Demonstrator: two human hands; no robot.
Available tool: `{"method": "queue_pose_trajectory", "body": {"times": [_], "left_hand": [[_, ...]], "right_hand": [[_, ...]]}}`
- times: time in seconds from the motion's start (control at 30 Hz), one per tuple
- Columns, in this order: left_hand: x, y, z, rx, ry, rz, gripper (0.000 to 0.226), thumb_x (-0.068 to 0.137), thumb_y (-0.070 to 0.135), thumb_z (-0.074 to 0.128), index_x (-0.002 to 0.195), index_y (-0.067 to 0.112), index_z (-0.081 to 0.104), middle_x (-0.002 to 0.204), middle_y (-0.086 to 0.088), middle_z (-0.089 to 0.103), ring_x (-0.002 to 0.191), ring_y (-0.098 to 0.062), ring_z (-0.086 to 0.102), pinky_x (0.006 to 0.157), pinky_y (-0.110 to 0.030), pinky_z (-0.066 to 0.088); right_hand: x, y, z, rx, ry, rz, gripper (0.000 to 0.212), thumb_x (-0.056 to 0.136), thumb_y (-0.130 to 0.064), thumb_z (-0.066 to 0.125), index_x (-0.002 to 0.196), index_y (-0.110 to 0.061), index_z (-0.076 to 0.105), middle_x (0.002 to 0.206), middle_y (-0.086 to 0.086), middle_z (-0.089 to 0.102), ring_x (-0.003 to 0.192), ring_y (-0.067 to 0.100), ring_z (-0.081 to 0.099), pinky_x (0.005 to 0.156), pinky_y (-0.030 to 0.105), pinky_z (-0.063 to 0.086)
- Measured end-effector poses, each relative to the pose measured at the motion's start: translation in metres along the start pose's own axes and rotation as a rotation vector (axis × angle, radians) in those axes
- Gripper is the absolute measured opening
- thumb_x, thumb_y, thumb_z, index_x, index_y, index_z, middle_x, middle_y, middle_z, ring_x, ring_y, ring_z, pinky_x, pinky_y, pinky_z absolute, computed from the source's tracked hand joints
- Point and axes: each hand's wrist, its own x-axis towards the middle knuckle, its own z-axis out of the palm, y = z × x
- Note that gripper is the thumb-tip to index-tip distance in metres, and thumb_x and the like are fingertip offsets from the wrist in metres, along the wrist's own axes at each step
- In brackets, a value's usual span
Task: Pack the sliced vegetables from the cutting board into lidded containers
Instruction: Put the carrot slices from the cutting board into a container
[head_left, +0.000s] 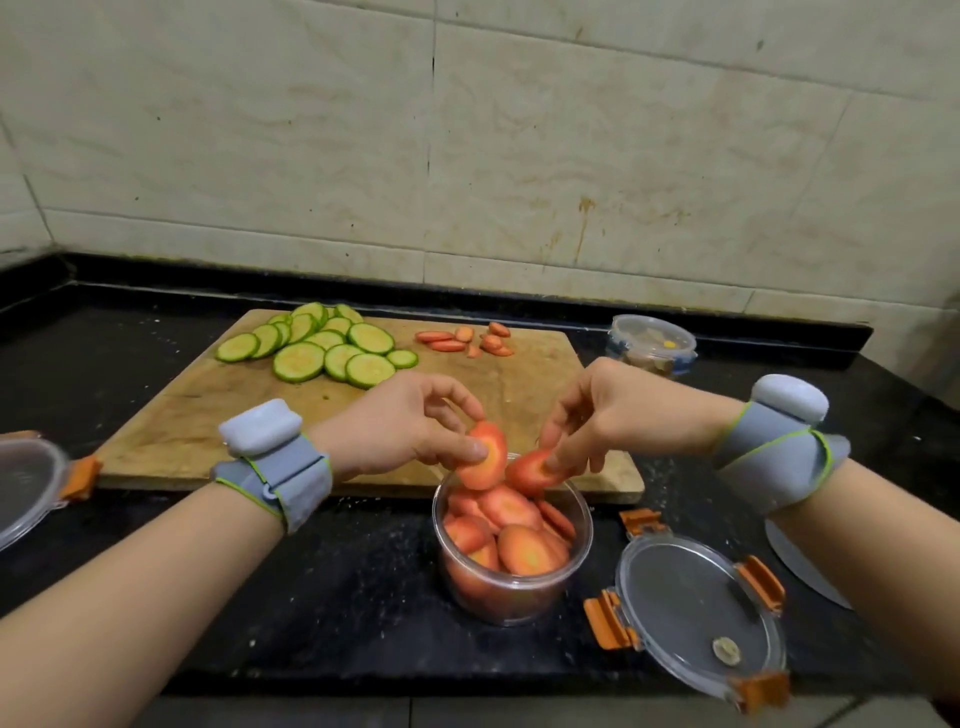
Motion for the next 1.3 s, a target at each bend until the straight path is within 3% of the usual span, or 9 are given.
{"method": "queue_pose_trajectory", "body": {"times": [0.23,0.37,0.63,0.73,0.8,0.9,0.97,1.2,1.3], "left_hand": [[-0.010,0.004,0.005,0.134,-0.005,0.016,0.031,0.073,0.007,0.078,0.102,0.005,0.067,0.079,-0.002,0.063,0.047,0.003,0.054,0.054,-0.011,0.045],[-0.010,0.002,0.008,0.192,-0.002,0.036,0.025,0.072,0.012,0.080,0.095,0.014,0.069,0.081,0.000,0.064,0.047,0.007,0.052,0.055,-0.006,0.044],[-0.014,-0.003,0.009,0.185,0.025,0.053,0.024,0.070,0.015,0.082,0.092,0.016,0.071,0.082,0.002,0.067,0.052,0.009,0.054,0.058,-0.004,0.043],[-0.016,-0.002,0.009,0.088,0.045,0.057,0.023,0.068,0.007,0.082,0.086,0.014,0.069,0.076,0.001,0.069,0.054,0.006,0.057,0.063,-0.009,0.048],[-0.017,-0.001,0.009,0.001,0.081,0.070,0.024,0.066,0.003,0.082,0.081,0.012,0.066,0.069,0.003,0.070,0.058,0.001,0.061,0.065,-0.011,0.050],[-0.019,-0.003,0.012,-0.042,0.108,0.087,0.026,0.064,-0.001,0.082,0.075,0.009,0.061,0.062,0.003,0.069,0.058,-0.002,0.062,0.062,-0.011,0.051],[-0.021,-0.004,0.014,-0.049,0.105,0.081,0.026,0.065,-0.001,0.082,0.075,0.008,0.060,0.064,0.000,0.069,0.057,-0.003,0.062,0.062,-0.011,0.050],[-0.025,-0.028,0.023,-0.013,0.261,0.139,0.007,0.083,0.012,0.070,0.085,0.018,0.067,0.073,0.006,0.065,0.065,-0.008,0.055,0.060,-0.014,0.044],[-0.027,-0.037,0.032,-0.035,0.189,0.118,0.012,0.087,0.008,0.065,0.099,0.012,0.066,0.073,-0.003,0.065,0.060,-0.010,0.062,0.062,-0.019,0.050]], "right_hand": [[-0.008,-0.004,0.022,-0.174,0.118,-0.015,0.019,0.066,-0.017,0.086,0.070,-0.004,0.073,0.063,0.005,0.070,0.050,0.006,0.057,0.049,0.018,0.047],[-0.010,0.001,0.026,-0.293,0.208,-0.009,0.014,0.068,-0.025,0.084,0.071,-0.013,0.078,0.069,0.000,0.073,0.068,0.011,0.065,0.065,0.025,0.051],[-0.015,0.005,0.034,-0.241,0.152,0.002,0.014,0.071,-0.029,0.082,0.076,-0.016,0.080,0.065,-0.009,0.070,0.060,-0.002,0.058,0.060,0.013,0.044],[-0.014,0.003,0.032,-0.184,0.225,-0.019,0.013,0.073,-0.024,0.081,0.082,-0.015,0.079,0.061,-0.014,0.065,0.056,-0.006,0.056,0.057,0.008,0.041],[-0.013,0.000,0.032,-0.009,0.252,-0.037,0.012,0.075,-0.017,0.079,0.085,-0.012,0.078,0.062,-0.011,0.067,0.055,-0.006,0.054,0.059,0.012,0.043],[-0.014,-0.003,0.037,0.197,0.216,-0.036,0.015,0.075,-0.008,0.077,0.090,-0.006,0.077,0.056,-0.006,0.060,0.044,-0.002,0.046,0.047,0.013,0.035],[-0.014,-0.003,0.042,0.286,0.203,-0.028,0.019,0.073,-0.005,0.078,0.092,-0.002,0.074,0.061,0.003,0.062,0.050,0.005,0.048,0.048,0.018,0.034],[-0.016,-0.008,0.040,0.310,0.123,-0.016,0.011,0.074,0.006,0.072,0.085,0.005,0.070,0.064,0.013,0.064,0.052,0.012,0.057,0.051,0.022,0.046],[-0.018,-0.009,0.050,0.205,0.024,-0.025,0.011,0.073,0.001,0.076,0.083,-0.002,0.072,0.079,0.024,0.070,0.066,0.021,0.060,0.060,0.029,0.048]]}}
